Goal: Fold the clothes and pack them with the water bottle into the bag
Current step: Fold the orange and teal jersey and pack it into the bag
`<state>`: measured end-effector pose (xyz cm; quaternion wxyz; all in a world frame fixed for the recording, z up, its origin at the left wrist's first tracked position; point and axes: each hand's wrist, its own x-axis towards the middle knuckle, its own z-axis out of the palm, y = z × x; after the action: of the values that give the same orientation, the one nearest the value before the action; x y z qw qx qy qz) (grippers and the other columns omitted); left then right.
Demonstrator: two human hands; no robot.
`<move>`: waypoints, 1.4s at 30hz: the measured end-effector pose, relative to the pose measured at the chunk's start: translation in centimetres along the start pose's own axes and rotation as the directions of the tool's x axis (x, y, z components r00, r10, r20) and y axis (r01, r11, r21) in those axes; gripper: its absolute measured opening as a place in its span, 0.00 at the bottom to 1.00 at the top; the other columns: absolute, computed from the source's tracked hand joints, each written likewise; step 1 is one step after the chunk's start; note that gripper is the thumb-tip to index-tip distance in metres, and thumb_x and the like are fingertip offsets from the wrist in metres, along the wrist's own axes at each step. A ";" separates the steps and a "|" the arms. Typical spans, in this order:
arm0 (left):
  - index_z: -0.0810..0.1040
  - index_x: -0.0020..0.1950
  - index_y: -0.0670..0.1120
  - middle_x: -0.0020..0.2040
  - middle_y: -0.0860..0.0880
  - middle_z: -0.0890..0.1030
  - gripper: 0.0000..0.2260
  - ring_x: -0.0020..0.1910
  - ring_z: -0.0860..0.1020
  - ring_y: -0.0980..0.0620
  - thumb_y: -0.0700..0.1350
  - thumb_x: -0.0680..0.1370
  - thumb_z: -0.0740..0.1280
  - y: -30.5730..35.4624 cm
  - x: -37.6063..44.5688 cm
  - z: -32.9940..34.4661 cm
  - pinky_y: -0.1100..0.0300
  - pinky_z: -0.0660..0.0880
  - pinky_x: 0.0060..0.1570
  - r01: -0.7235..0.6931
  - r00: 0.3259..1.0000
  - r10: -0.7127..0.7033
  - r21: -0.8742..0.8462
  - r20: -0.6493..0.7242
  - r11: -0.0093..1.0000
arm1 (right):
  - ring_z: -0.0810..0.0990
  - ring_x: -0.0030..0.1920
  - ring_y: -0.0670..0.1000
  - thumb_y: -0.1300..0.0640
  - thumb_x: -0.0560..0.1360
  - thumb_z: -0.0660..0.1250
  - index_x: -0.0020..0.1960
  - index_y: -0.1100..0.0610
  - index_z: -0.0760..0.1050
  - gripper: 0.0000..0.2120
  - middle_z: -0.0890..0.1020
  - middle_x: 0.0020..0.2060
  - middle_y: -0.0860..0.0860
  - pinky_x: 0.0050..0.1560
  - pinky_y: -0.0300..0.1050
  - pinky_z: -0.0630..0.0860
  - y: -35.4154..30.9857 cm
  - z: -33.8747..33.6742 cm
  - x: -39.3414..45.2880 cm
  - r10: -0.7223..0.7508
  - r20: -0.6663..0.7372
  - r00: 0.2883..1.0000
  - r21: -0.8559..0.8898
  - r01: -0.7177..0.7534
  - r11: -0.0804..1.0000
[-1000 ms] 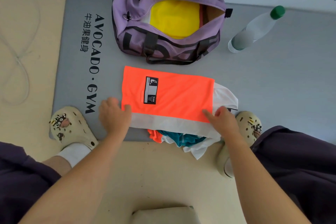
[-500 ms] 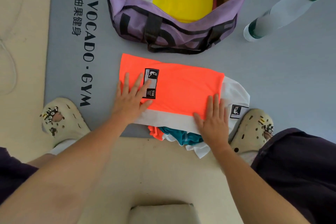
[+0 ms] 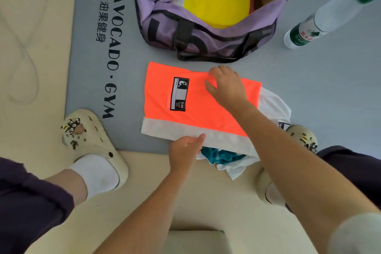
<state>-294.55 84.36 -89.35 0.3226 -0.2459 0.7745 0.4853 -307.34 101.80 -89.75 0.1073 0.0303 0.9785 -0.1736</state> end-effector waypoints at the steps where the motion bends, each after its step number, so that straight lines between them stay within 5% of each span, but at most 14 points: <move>1: 0.83 0.36 0.43 0.33 0.49 0.84 0.15 0.33 0.82 0.53 0.54 0.74 0.72 0.0 -0.1 0.2 0.61 0.78 0.37 0.156 0.987 -0.162 -0.177 -0.020 0.972 | 0.73 0.59 0.60 0.50 0.77 0.65 0.61 0.61 0.73 0.18 0.76 0.57 0.57 0.58 0.54 0.68 0.0 0.1 0.5 -0.001 0.062 0.998 0.014 0.000 1.000; 4: 0.82 0.45 0.39 0.42 0.43 0.86 0.14 0.40 0.85 0.48 0.52 0.74 0.74 0.2 0.1 0.5 0.59 0.82 0.41 0.479 0.856 -0.505 -0.532 0.107 0.698 | 0.72 0.63 0.58 0.49 0.76 0.68 0.65 0.59 0.72 0.21 0.75 0.61 0.56 0.63 0.54 0.68 0.5 0.5 1.5 0.065 0.190 0.980 0.125 -0.090 0.988; 7: 0.80 0.53 0.40 0.49 0.43 0.85 0.16 0.45 0.85 0.49 0.51 0.74 0.75 0.5 0.1 0.8 0.60 0.81 0.42 0.528 0.816 -0.537 -0.651 0.212 0.546 | 0.72 0.64 0.57 0.49 0.75 0.70 0.64 0.56 0.75 0.20 0.75 0.60 0.55 0.64 0.52 0.66 0.5 1.1 2.4 0.111 0.182 0.977 0.156 -0.140 0.978; 13: 0.75 0.65 0.45 0.56 0.47 0.83 0.21 0.48 0.81 0.54 0.50 0.75 0.74 1.5 0.3 1.5 0.60 0.74 0.47 0.544 0.790 -0.540 -0.739 0.291 0.398 | 0.68 0.67 0.57 0.46 0.76 0.67 0.65 0.54 0.74 0.21 0.72 0.62 0.56 0.65 0.54 0.62 -0.1 2.1 4.5 0.143 0.250 0.958 0.027 -0.154 0.988; 17: 0.72 0.69 0.45 0.42 0.51 0.79 0.28 0.50 0.80 0.53 0.48 0.72 0.76 2.1 0.9 1.9 0.60 0.76 0.40 0.546 0.783 -0.553 -0.741 0.285 0.391 | 0.72 0.61 0.58 0.45 0.72 0.72 0.57 0.57 0.77 0.20 0.76 0.57 0.57 0.60 0.50 0.67 -0.1 2.1 5.8 0.089 0.351 0.932 0.022 -0.103 0.994; 21: 0.71 0.64 0.48 0.61 0.46 0.77 0.28 0.55 0.80 0.48 0.46 0.68 0.80 2.8 1.7 2.7 0.58 0.78 0.37 0.516 0.762 -0.611 -0.771 0.214 0.373 | 0.75 0.52 0.56 0.50 0.70 0.75 0.52 0.59 0.77 0.16 0.76 0.47 0.53 0.45 0.44 0.67 0.9 1.4 6.6 0.026 0.431 0.902 0.106 -0.080 0.991; 24: 0.71 0.50 0.52 0.60 0.46 0.76 0.21 0.56 0.78 0.45 0.46 0.67 0.81 3.8 1.9 3.2 0.57 0.79 0.38 0.523 0.753 -0.626 -0.760 0.200 0.386 | 0.72 0.47 0.53 0.50 0.70 0.75 0.41 0.54 0.73 0.12 0.73 0.40 0.49 0.38 0.43 0.61 2.2 0.8 6.9 0.048 0.427 0.903 0.126 -0.112 0.986; 28: 0.72 0.41 0.51 0.50 0.50 0.77 0.18 0.42 0.80 0.50 0.49 0.66 0.81 5.0 3.2 3.5 0.55 0.82 0.43 0.521 0.776 -0.621 -0.668 0.110 0.532 | 0.75 0.58 0.55 0.48 0.72 0.74 0.59 0.57 0.78 0.20 0.78 0.57 0.55 0.50 0.39 0.64 5.6 0.0 6.8 0.167 0.407 0.898 0.114 -0.231 0.966; 32: 0.75 0.36 0.51 0.36 0.54 0.72 0.17 0.30 0.76 0.57 0.53 0.62 0.82 6.5 3.8 4.4 0.59 0.79 0.35 0.444 0.797 -0.600 -0.607 -0.068 0.659 | 0.75 0.55 0.53 0.46 0.72 0.74 0.58 0.57 0.78 0.20 0.78 0.55 0.53 0.50 0.39 0.65 8.2 -0.6 6.4 0.254 0.408 0.877 0.138 -0.334 0.932; 34: 0.77 0.42 0.50 0.38 0.54 0.75 0.17 0.33 0.77 0.57 0.53 0.63 0.82 7.2 3.7 4.6 0.61 0.76 0.34 0.481 0.800 -0.599 -0.636 0.037 0.603 | 0.73 0.50 0.49 0.46 0.71 0.74 0.56 0.57 0.78 0.20 0.77 0.50 0.51 0.48 0.38 0.64 8.4 -0.7 6.3 0.255 0.402 0.879 0.161 -0.342 0.926; 37: 0.77 0.55 0.49 0.54 0.52 0.80 0.18 0.49 0.79 0.52 0.49 0.70 0.78 7.5 3.9 4.3 0.61 0.77 0.43 0.559 0.791 -0.545 -0.692 0.279 0.457 | 0.72 0.48 0.49 0.47 0.71 0.74 0.55 0.58 0.78 0.19 0.75 0.48 0.50 0.47 0.37 0.64 8.2 -0.7 6.3 0.246 0.402 0.882 0.199 -0.346 0.917; 39: 0.77 0.62 0.48 0.60 0.50 0.81 0.19 0.57 0.79 0.50 0.46 0.72 0.77 6.9 3.9 3.8 0.59 0.76 0.49 0.570 0.803 -0.478 -0.691 0.354 0.445 | 0.72 0.47 0.49 0.46 0.72 0.74 0.54 0.58 0.78 0.18 0.76 0.47 0.49 0.46 0.38 0.65 8.3 -1.0 6.3 0.253 0.415 0.874 0.226 -0.369 0.902; 42: 0.78 0.60 0.50 0.59 0.50 0.83 0.17 0.57 0.81 0.50 0.40 0.73 0.75 5.8 3.6 3.0 0.56 0.76 0.54 0.525 0.848 -0.353 -0.716 0.395 0.460 | 0.74 0.45 0.49 0.44 0.72 0.74 0.54 0.61 0.80 0.21 0.77 0.44 0.53 0.45 0.40 0.67 8.5 -2.1 6.2 0.251 0.445 0.859 0.268 -0.395 0.879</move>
<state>-300.18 89.22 -89.50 0.3621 -0.5083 0.3446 0.7012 -312.96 110.64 -92.00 0.3246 0.1793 0.8694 -0.3265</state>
